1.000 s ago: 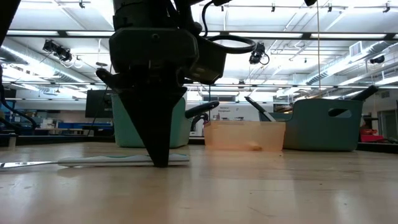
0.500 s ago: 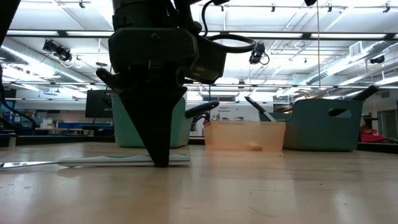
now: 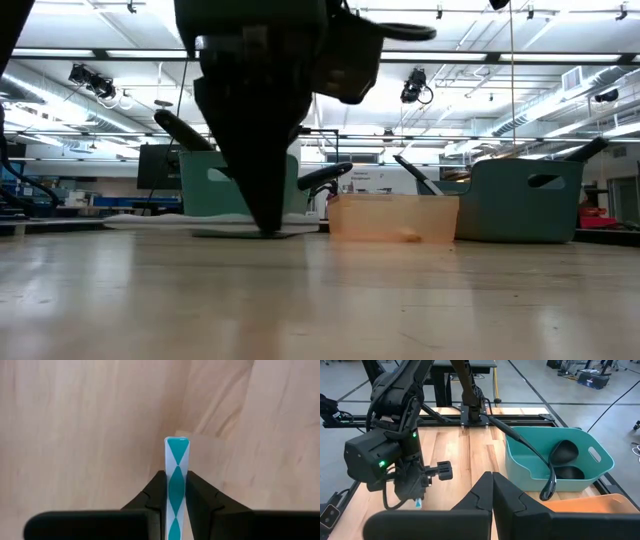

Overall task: Pick & Place Kitchen Items
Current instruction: Put the white patterned table knife into the orange bin

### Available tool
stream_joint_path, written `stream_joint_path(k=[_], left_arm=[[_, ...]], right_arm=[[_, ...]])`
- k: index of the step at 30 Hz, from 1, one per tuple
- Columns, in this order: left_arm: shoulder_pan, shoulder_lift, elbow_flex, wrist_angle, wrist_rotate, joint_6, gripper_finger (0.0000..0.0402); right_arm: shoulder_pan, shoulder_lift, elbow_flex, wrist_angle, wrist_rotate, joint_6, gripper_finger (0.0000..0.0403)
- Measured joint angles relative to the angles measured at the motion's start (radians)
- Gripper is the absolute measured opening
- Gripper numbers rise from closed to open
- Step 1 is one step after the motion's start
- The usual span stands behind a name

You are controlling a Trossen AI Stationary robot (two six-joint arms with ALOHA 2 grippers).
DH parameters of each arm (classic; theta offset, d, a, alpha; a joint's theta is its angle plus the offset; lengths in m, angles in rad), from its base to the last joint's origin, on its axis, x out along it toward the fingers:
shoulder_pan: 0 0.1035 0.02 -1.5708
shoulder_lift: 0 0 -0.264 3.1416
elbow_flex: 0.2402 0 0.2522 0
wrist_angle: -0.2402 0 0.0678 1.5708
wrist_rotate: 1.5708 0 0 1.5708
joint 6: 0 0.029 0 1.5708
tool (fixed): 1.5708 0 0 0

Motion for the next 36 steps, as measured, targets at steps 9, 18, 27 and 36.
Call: stream_joint_path(k=[9, 18, 27, 36], left_arm=[[0.000, -0.002, 0.000, -0.034, 0.005, -0.002, 0.0052], [0.000, -0.050, 0.003, -0.085, 0.003, 0.017, 0.0052], [0.003, -0.167, 0.002, -0.128, -0.058, 0.016, 0.0052], [0.005, -0.253, 0.003, -0.162, -0.109, 0.021, 0.0052]], right_arm=[[0.000, 0.000, 0.000, 0.000, -0.002, 0.000, 0.0005], [0.000, 0.000, 0.000, -0.001, -0.002, -0.001, 0.0005], [0.000, 0.000, 0.000, 0.013, -0.001, -0.018, 0.0005], [0.000, 0.000, 0.000, 0.023, 0.000, -0.018, 0.0005]])
